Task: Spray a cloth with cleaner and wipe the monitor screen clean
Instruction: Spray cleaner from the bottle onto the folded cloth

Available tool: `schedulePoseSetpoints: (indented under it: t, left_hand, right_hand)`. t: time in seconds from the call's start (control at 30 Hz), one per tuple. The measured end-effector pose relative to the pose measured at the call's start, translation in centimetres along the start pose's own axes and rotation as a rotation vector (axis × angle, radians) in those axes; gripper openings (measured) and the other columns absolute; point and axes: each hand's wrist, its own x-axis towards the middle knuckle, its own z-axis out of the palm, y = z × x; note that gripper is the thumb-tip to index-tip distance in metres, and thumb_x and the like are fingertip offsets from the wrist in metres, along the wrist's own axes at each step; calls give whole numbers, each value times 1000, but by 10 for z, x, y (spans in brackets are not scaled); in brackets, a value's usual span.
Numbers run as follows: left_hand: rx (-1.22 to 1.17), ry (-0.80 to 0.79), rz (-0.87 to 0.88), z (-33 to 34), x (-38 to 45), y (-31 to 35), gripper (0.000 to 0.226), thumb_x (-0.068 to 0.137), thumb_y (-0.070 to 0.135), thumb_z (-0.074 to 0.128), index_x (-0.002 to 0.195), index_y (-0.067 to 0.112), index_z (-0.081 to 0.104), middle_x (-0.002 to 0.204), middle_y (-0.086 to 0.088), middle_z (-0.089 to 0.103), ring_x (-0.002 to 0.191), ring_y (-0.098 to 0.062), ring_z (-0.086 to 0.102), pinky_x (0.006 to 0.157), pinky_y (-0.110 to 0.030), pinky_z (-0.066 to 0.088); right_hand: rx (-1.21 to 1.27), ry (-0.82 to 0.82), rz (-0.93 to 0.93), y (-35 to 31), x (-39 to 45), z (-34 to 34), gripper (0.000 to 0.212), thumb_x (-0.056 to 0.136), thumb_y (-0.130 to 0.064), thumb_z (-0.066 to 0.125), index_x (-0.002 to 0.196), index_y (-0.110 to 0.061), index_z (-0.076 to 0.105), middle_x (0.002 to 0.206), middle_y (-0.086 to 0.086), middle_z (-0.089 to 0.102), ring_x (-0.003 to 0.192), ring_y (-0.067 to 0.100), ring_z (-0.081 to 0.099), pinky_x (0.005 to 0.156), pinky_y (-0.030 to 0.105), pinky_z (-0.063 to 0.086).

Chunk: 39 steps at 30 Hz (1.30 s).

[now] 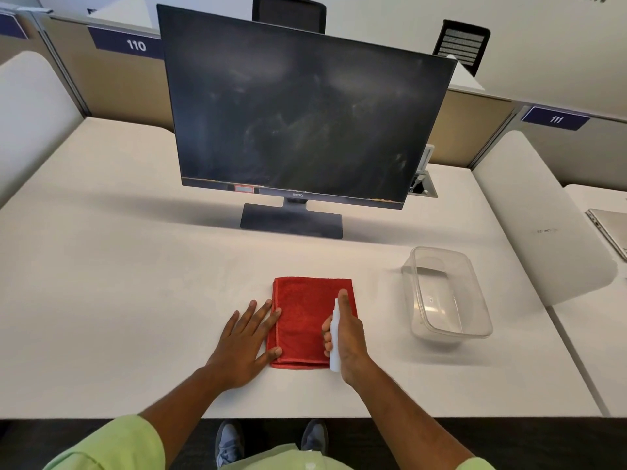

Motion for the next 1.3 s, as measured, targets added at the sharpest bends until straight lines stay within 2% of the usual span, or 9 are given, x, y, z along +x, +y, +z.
schedulePoseSetpoints:
  t: [0.1,0.27,0.47,0.6,0.77,0.93,1.07,1.23,1.3]
  left_hand:
    - [-13,5,6,1,0,0,77,94,78,17,154,45,-19,164,15,-22,149,-12,-29,122,-40,-13]
    - [-6,3,3,1,0,-1,77,94,77,17,153,45,-20,163,15,-24,149,-12,-29,123,-41,-12]
    - [-16,13,6,2,1,-1,78,94,77,18,155,44,-18,164,14,-22,150,-13,-27,123,-42,-12]
    - [-21,15,6,2,1,-1,78,94,78,18,155,44,-16,164,14,-20,150,-13,-26,123,-42,-11]
    - [-23,19,4,3,1,-1,78,93,79,17,154,45,-19,162,16,-24,150,-13,-26,123,-40,-13]
    - [-32,21,6,5,2,-2,78,94,78,19,154,45,-17,163,16,-22,150,-13,-26,123,-42,-11]
    - [-15,14,3,5,2,-3,78,94,78,20,154,45,-20,162,17,-25,149,-12,-28,123,-42,-12]
    - [-34,21,3,6,3,-3,79,94,78,21,155,45,-17,164,15,-20,151,-14,-25,123,-43,-11]
    - [-17,15,0,6,3,-3,79,94,78,20,154,45,-20,163,16,-23,150,-13,-27,122,-41,-13]
  right_hand:
    - [-53,18,28,3,3,-1,72,93,-79,49,50,-22,44,53,-2,45,46,11,36,49,28,30]
    - [-151,2,40,12,3,-2,63,100,-62,51,55,-19,45,54,1,45,43,12,36,46,26,31]
    - [-157,-36,53,16,-1,2,68,97,-70,51,53,-19,49,54,1,48,45,11,39,47,27,32]
    - [-158,-40,-25,19,-3,6,60,103,-56,46,55,-20,44,59,4,45,45,10,35,47,27,28]
    - [-166,-52,-17,24,-8,9,67,101,-65,49,55,-17,48,54,2,46,45,12,36,47,28,29]
    - [-254,-92,-33,34,-12,8,58,105,-53,47,58,-19,47,59,5,44,45,12,34,46,26,29]
    - [-270,-117,23,34,-18,9,60,104,-59,49,59,-19,49,54,0,46,44,11,36,46,23,31]
    - [-317,-145,13,35,-19,6,45,104,-44,43,66,-20,42,55,-1,39,45,12,30,46,24,26]
    - [-313,-146,26,36,-19,5,47,105,-46,44,65,-20,42,55,-1,39,45,11,30,46,24,26]
